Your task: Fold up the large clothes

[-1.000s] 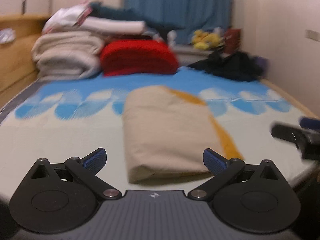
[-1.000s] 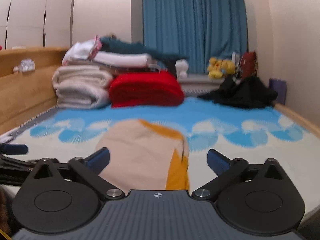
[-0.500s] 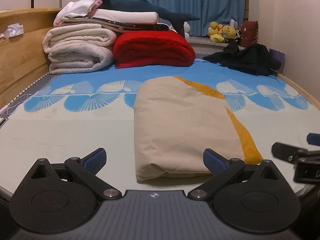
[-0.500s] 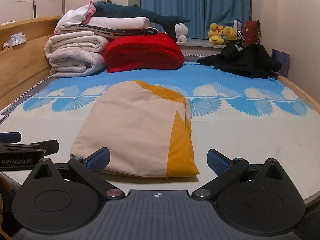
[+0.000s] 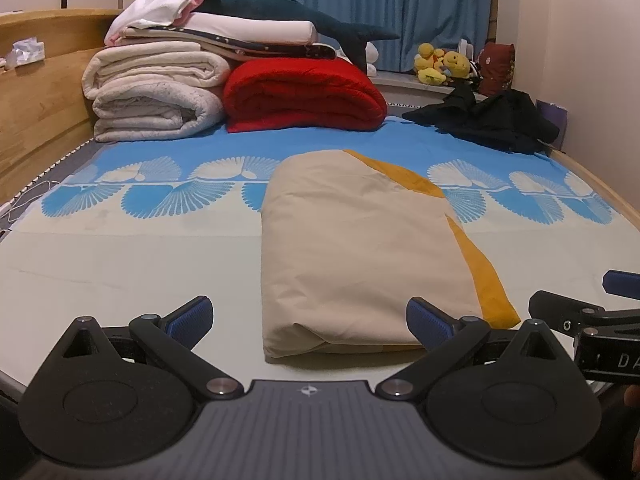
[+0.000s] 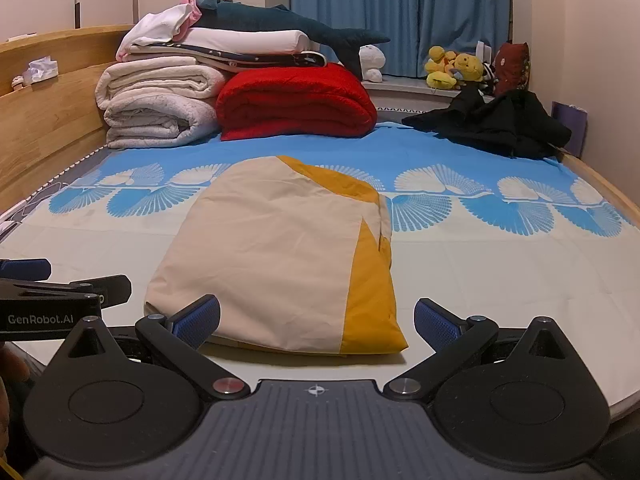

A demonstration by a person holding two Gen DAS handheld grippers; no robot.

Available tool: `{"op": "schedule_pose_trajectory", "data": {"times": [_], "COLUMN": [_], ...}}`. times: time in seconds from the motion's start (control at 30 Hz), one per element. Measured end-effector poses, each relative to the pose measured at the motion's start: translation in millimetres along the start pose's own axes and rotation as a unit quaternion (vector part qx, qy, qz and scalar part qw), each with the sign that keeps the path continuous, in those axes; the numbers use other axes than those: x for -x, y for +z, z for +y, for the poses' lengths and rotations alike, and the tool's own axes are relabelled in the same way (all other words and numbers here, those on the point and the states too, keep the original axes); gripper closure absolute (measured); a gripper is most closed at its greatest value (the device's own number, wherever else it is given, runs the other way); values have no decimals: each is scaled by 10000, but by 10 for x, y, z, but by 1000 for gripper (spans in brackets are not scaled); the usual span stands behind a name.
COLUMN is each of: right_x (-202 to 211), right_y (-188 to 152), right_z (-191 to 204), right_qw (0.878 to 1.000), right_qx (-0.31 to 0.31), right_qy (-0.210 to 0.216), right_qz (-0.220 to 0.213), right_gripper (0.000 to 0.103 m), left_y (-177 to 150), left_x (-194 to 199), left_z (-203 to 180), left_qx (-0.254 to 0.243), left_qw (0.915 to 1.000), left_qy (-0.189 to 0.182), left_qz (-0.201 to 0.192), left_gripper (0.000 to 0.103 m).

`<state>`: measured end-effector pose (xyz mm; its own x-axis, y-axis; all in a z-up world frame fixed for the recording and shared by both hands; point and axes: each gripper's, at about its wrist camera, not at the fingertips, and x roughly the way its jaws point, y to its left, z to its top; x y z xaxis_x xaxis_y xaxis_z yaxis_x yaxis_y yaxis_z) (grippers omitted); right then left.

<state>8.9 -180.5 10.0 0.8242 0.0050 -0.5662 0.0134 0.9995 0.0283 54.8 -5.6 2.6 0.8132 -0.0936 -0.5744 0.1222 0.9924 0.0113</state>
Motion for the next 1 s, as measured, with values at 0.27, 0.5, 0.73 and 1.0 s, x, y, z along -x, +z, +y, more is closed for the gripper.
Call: {"op": "schedule_pose_trajectory", "data": {"times": [0.27, 0.5, 0.73, 1.0], "right_x": [18, 14, 26, 33], "right_y": [5, 8, 13, 28], "right_z": [2, 4, 9, 26], "right_qw": [10000, 10000, 10000, 10000], "right_qx": [14, 7, 13, 18], "right_qy": [13, 14, 35, 50], "right_qz": [18, 8, 7, 10], "right_gripper": [1, 1, 1, 1], "left_y": [-5, -9, -9, -6], "left_x": [-3, 2, 7, 19], "left_z": [2, -4, -1, 14], "left_qx": [7, 42, 63, 74], "left_qw": [10000, 10000, 10000, 10000], "left_qy": [-22, -28, -32, -52], "left_qz": [11, 20, 30, 31], "left_gripper": [0, 0, 0, 0]}}
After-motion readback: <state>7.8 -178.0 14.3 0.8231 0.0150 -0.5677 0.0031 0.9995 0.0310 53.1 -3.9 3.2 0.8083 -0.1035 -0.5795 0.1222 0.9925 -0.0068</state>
